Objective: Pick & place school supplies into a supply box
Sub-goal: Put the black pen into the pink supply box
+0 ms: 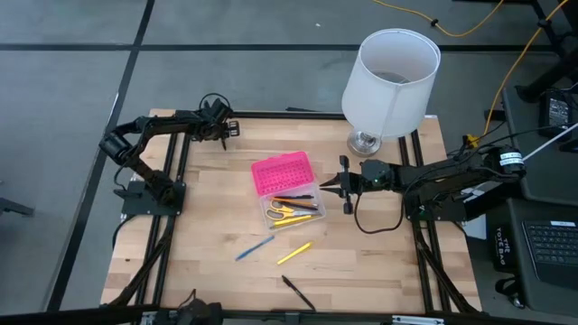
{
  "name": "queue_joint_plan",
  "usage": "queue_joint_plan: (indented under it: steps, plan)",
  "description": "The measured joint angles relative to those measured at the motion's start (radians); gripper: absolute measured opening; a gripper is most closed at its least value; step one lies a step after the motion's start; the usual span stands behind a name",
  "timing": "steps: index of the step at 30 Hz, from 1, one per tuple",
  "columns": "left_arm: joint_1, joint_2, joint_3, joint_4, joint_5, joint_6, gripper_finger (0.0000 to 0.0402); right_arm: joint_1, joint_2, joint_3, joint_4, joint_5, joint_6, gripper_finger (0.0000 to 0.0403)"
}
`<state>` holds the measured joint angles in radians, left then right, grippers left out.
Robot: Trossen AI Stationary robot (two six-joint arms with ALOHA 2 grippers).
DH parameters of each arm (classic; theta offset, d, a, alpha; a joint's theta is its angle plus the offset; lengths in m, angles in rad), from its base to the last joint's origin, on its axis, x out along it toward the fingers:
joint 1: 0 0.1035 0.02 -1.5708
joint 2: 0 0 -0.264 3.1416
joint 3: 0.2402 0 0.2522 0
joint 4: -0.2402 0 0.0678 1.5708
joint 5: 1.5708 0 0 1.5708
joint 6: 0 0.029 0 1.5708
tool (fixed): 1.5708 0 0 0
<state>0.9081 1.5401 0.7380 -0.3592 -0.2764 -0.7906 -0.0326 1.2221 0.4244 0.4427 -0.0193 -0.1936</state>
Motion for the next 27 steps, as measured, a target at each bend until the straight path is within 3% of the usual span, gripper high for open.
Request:
queue_joint_plan:
  steps: [8,15,22,27]
  plan:
    - [-0.023,0.071,0.0,0.035,-0.077,-0.012,0.0129,0.0,0.0,0.0,0.0,0.0,0.001,0.0043]
    - [-0.025,0.071,0.0,0.028,-0.071,-0.013,0.0129,0.0,0.0,0.0,0.0,0.0,0.005,0.0043]
    - [-0.026,0.072,0.0,0.031,0.002,-0.034,0.0129,0.0,0.0,0.0,0.0,0.0,0.005,0.0043]
    - [-0.04,0.088,0.001,0.04,-0.038,-0.045,0.0129,0.0,0.0,0.0,0.0,0.0,0.007,0.0043]
